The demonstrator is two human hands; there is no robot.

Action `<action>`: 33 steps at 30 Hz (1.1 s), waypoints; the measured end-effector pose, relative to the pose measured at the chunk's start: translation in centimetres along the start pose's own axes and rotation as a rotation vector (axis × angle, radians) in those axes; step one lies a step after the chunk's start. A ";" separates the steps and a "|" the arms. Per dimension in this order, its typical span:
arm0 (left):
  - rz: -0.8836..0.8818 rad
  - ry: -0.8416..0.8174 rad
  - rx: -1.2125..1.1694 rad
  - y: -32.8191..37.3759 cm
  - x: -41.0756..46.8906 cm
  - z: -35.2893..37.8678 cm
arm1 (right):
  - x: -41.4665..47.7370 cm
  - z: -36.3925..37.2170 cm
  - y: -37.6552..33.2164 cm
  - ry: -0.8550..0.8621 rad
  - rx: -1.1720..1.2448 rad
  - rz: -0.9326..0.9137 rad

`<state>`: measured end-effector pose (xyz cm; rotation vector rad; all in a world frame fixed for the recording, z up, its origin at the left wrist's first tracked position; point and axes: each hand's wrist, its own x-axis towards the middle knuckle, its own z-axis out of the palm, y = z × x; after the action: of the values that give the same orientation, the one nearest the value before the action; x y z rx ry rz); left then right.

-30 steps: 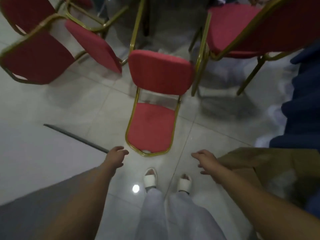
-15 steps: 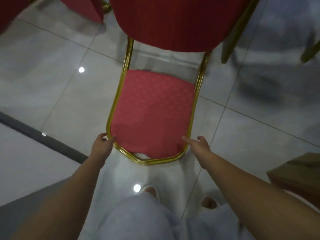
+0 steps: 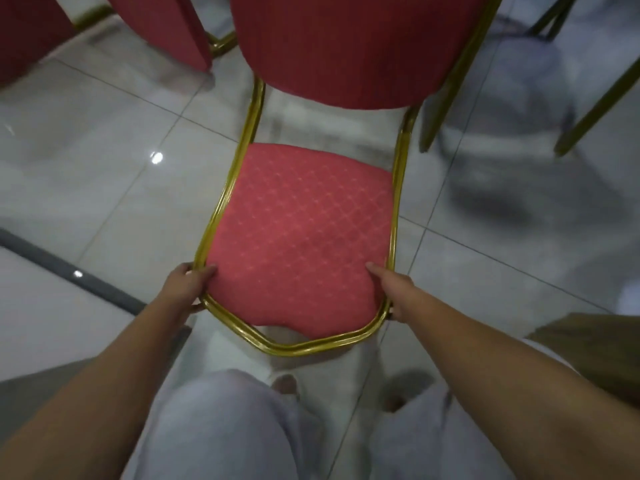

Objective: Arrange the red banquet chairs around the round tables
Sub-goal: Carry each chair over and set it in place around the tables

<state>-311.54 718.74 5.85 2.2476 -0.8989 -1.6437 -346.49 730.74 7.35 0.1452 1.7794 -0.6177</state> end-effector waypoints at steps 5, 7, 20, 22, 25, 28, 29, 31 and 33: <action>-0.004 -0.031 -0.066 7.0 -15.2 -4.0 | -15.0 -5.8 -5.4 0.077 -0.133 -0.014; -0.013 -0.027 -0.059 11.2 -22.3 -5.4 | -21.9 -8.6 -8.0 0.080 -0.219 0.007; 0.241 -0.203 -0.314 35.8 -51.9 -9.8 | -49.4 -17.4 -27.2 -0.035 -0.032 -0.315; 0.308 -0.281 -0.279 38.3 -53.7 -8.6 | -51.2 -16.8 -29.0 -0.061 0.100 -0.385; 0.383 -0.381 -0.207 41.1 -55.9 -7.0 | -53.4 -15.7 -31.6 -0.142 0.139 -0.500; 0.420 -0.352 -0.116 42.5 -57.2 -6.5 | -54.8 -14.5 -33.3 -0.164 0.022 -0.578; 0.431 -0.317 -0.081 42.5 -57.2 -6.6 | -55.0 -14.0 -33.7 -0.165 -0.003 -0.582; 0.426 -0.258 -0.009 41.7 -56.8 -7.5 | -54.9 -13.1 -34.0 -0.186 -0.053 -0.572; 0.379 -0.233 0.039 40.3 -55.3 -8.5 | -53.9 -12.2 -33.5 -0.197 -0.136 -0.551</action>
<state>-328.15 717.85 72.79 1.7860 -1.3272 -1.7332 -354.15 719.70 70.56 -0.4993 1.6620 -0.8626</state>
